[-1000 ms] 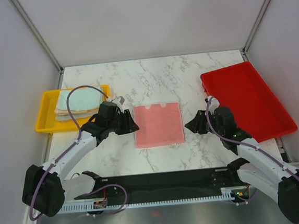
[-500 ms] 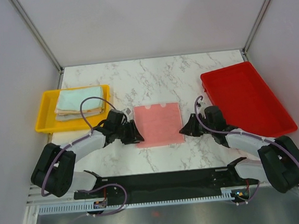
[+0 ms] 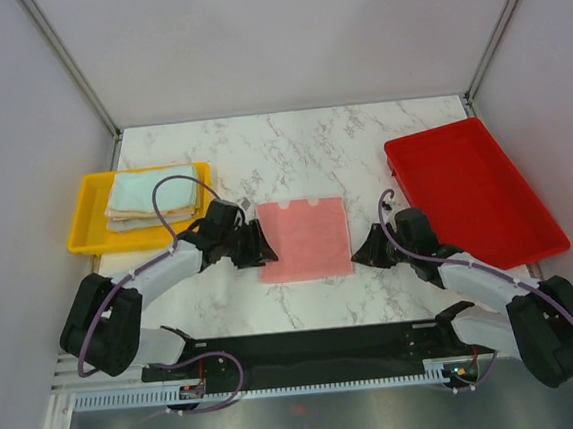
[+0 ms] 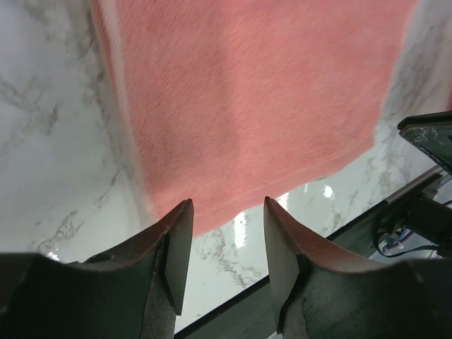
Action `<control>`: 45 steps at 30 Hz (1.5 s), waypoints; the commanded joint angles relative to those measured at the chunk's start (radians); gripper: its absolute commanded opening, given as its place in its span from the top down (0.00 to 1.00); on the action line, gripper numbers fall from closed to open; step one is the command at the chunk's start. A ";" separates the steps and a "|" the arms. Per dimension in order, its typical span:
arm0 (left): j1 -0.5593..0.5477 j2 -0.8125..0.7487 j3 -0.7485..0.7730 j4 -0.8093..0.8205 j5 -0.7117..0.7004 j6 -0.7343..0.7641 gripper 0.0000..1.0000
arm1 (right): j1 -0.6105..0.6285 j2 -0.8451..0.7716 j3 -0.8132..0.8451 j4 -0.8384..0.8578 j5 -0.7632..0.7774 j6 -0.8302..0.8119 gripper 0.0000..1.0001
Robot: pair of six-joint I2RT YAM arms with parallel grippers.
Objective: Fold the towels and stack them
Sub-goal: Fold the towel
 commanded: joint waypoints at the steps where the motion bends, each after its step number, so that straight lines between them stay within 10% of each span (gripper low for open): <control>1: 0.014 -0.052 0.178 -0.104 -0.043 0.049 0.48 | 0.002 -0.090 0.117 -0.128 0.066 0.017 0.75; 20: 0.151 0.535 0.663 -0.080 0.017 0.197 0.47 | 0.005 0.132 0.060 0.091 0.067 0.008 0.71; 27: 0.253 0.522 0.790 -0.120 0.208 0.294 0.44 | -0.002 0.112 0.335 -0.115 0.109 -0.133 0.51; 33: 0.270 0.620 0.876 -0.255 0.225 0.528 0.43 | -0.099 0.462 0.696 -0.238 -0.026 -0.356 0.32; 45: 0.278 0.746 0.939 -0.381 0.296 0.775 0.40 | -0.214 0.936 1.152 -0.551 -0.385 -0.630 0.29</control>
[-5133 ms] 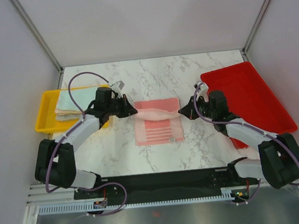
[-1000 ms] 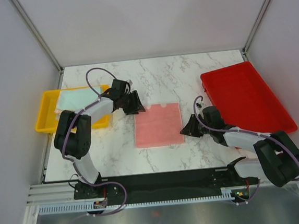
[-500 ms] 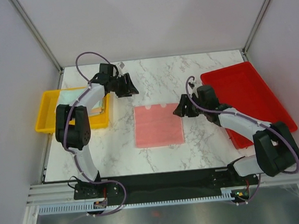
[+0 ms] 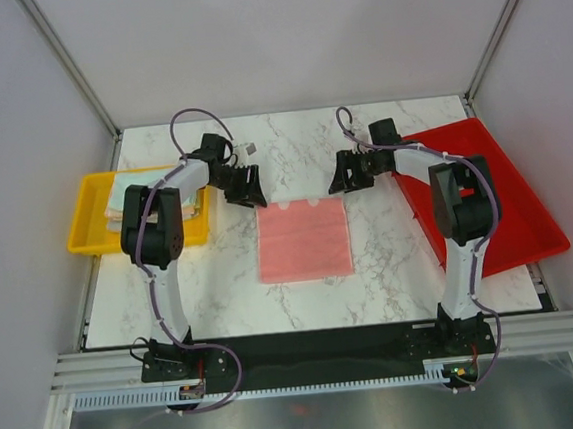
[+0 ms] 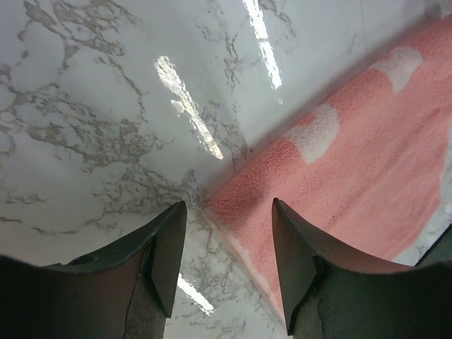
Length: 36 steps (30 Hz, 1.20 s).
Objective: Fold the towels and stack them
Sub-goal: Fold the towel
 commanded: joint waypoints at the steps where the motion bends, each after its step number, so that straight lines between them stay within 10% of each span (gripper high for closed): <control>1: 0.005 0.033 0.060 -0.052 0.051 0.111 0.40 | -0.016 0.069 0.089 -0.139 -0.157 -0.151 0.30; 14: 0.028 0.099 0.131 -0.114 0.109 0.170 0.49 | -0.064 0.204 0.229 -0.351 -0.267 -0.334 0.58; 23: 0.028 0.128 0.162 -0.151 0.169 0.197 0.50 | -0.067 0.238 0.244 -0.378 -0.311 -0.370 0.56; 29: 0.028 0.152 0.198 -0.169 0.178 0.202 0.78 | -0.067 0.244 0.270 -0.369 -0.323 -0.366 0.97; 31: 0.028 0.156 0.223 -0.172 0.175 0.197 0.96 | -0.067 0.236 0.272 -0.351 -0.290 -0.350 1.00; 36: 0.028 0.142 0.267 -0.171 0.134 0.176 0.98 | -0.075 0.186 0.237 -0.289 -0.240 -0.325 1.00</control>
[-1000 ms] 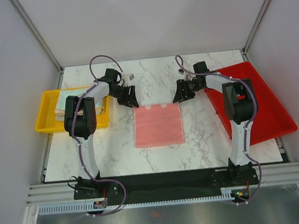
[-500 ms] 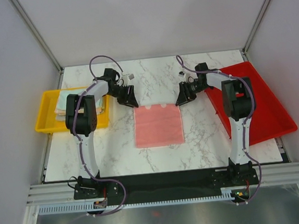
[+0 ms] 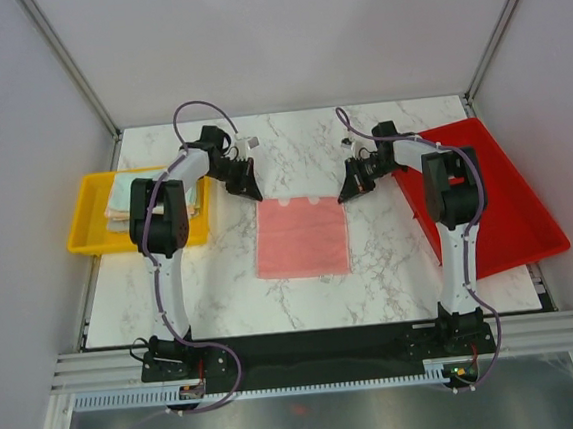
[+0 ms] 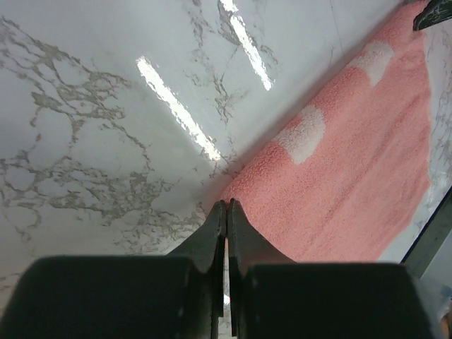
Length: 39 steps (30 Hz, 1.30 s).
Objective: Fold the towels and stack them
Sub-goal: Fold the towel
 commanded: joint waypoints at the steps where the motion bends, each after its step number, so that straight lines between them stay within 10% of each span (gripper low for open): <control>1: 0.000 -0.022 0.054 -0.001 -0.014 0.013 0.98 | -0.008 -0.060 -0.002 0.073 0.041 -0.003 1.00; 39: -0.082 -0.611 -0.496 0.240 -0.209 -0.145 0.98 | 0.159 -0.786 -0.689 0.531 0.425 0.340 1.00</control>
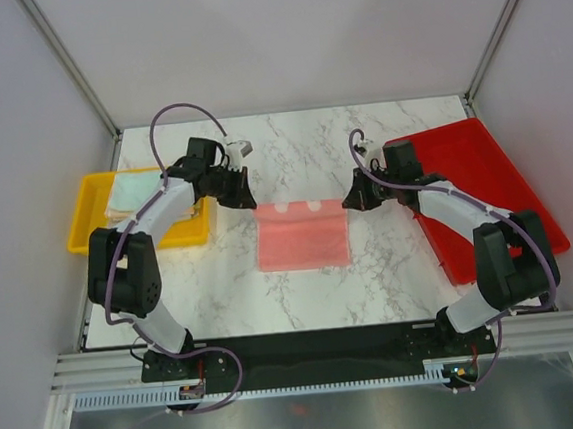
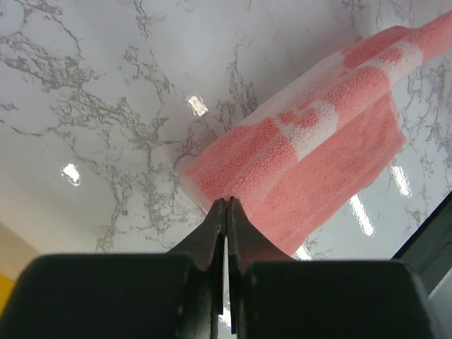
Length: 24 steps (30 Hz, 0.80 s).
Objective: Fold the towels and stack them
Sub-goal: Fold the towel
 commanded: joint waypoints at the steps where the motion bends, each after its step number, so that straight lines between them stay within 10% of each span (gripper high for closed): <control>1: -0.013 -0.064 -0.058 0.045 -0.026 -0.042 0.98 | 0.048 -0.085 -0.059 0.042 0.094 0.051 1.00; 24: -0.115 -0.229 -0.304 0.011 -0.121 -0.131 0.98 | 0.173 -0.263 -0.360 0.104 0.142 0.224 1.00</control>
